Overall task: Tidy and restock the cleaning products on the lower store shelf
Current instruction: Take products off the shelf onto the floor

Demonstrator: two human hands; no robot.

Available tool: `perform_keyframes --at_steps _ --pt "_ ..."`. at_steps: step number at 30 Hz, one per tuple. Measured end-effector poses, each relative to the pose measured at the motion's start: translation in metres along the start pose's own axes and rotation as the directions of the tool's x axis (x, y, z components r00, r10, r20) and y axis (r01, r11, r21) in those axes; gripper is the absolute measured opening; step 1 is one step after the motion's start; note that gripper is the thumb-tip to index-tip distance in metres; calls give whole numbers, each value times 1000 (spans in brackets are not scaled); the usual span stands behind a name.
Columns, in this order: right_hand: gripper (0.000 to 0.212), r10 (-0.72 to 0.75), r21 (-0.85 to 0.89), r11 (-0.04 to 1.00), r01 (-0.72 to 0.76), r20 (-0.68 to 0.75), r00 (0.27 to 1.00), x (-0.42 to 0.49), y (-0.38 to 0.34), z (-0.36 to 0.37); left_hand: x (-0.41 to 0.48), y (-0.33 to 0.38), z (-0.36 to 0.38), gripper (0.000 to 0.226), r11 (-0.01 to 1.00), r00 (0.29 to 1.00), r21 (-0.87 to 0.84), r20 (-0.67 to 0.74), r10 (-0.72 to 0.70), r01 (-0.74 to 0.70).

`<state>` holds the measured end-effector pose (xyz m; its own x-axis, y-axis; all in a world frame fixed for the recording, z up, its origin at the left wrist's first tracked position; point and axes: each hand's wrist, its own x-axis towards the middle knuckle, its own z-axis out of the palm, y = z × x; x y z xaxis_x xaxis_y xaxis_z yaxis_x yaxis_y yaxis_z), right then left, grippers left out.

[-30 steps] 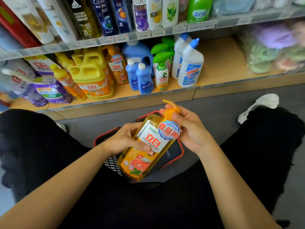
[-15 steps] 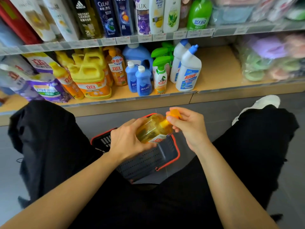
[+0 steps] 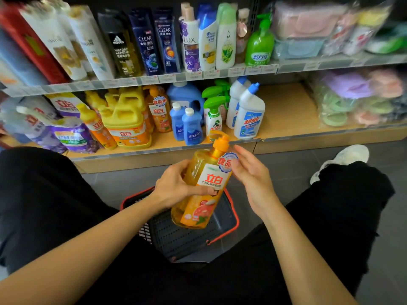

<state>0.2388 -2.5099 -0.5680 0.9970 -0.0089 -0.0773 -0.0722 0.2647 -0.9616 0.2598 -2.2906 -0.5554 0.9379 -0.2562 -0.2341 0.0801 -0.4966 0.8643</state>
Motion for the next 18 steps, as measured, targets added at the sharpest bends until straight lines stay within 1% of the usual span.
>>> perform_keyframes --at_steps 2,3,6,9,11,12,14,16,18 --pt "59 51 -56 997 -44 137 989 -3 0 8 0 8 -6 79 992 999 -124 1 32 -32" --pt "60 85 -92 993 -69 185 979 -4 0 14 0 12 -9 74 983 999 -177 0 51 -51" --pt "64 156 -133 983 -127 230 961 -4 -9 28 -1 21 -16 64 945 998 -320 0 64 -61" --pt "75 210 -214 966 -148 302 930 2 -24 31 -1 23 -21 61 894 999 -449 24 21 -8" --pt "79 270 -237 952 -195 345 899 7 -31 35 -1 23 -26 58 859 999 -511 40 -10 29" --pt "78 290 -229 948 -219 352 890 10 -33 39 0 23 -30 57 844 999 -534 48 -21 44" --pt "74 303 -217 946 -242 322 897 18 -39 48 3 25 -40 53 821 998 -568 56 -31 58" --pt "68 293 -208 947 -244 253 922 28 -44 58 7 24 -49 51 790 1000 -613 24 -11 24" --pt "59 290 -202 946 -254 180 940 39 -49 65 9 19 -55 58 740 1000 -672 -12 22 -25"
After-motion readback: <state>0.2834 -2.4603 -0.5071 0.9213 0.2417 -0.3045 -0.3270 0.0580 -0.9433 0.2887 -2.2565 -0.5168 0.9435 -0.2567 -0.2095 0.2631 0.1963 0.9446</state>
